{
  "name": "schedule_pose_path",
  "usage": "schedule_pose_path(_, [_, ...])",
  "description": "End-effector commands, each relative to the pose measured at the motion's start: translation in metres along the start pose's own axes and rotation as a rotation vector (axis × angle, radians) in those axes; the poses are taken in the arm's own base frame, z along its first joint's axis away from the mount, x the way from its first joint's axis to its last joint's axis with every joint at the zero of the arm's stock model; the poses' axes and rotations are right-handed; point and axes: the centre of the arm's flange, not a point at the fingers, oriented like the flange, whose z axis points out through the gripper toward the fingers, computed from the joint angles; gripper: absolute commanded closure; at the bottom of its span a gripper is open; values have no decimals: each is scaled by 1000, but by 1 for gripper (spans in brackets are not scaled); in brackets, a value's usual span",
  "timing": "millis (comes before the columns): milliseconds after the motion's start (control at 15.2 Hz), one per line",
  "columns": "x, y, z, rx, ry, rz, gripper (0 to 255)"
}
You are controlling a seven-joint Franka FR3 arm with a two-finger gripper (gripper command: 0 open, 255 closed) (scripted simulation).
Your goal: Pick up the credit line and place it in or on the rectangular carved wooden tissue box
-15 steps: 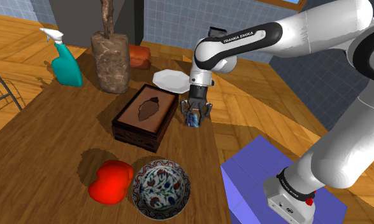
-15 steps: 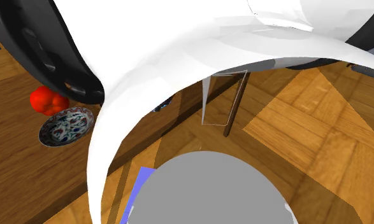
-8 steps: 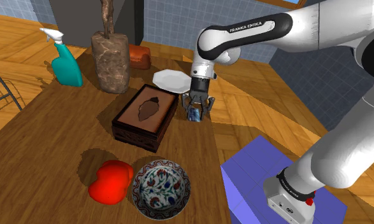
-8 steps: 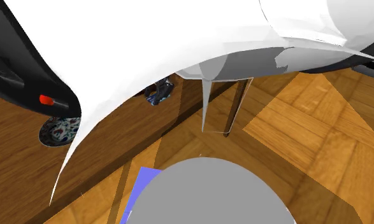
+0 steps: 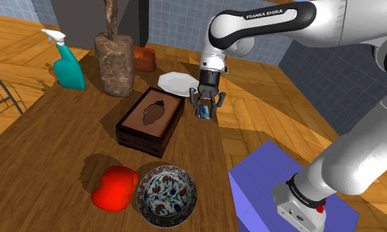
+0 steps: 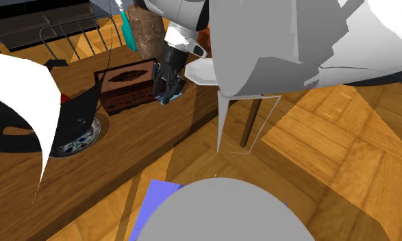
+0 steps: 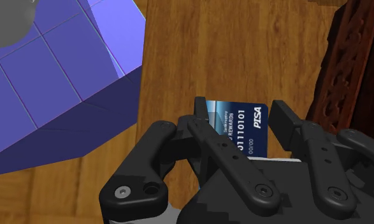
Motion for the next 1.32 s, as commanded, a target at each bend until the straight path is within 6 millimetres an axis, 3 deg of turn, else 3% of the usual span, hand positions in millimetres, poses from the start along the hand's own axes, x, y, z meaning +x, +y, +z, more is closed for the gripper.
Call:
schedule_pose_path(0, [-6, 1, -9, 0, 0, 0, 255])
schedule_pose_path(990, [-48, 1, -72, 0, 0, 0, 255])
schedule_pose_path(1254, [-59, -50, -70, 0, 0, 0, 255])
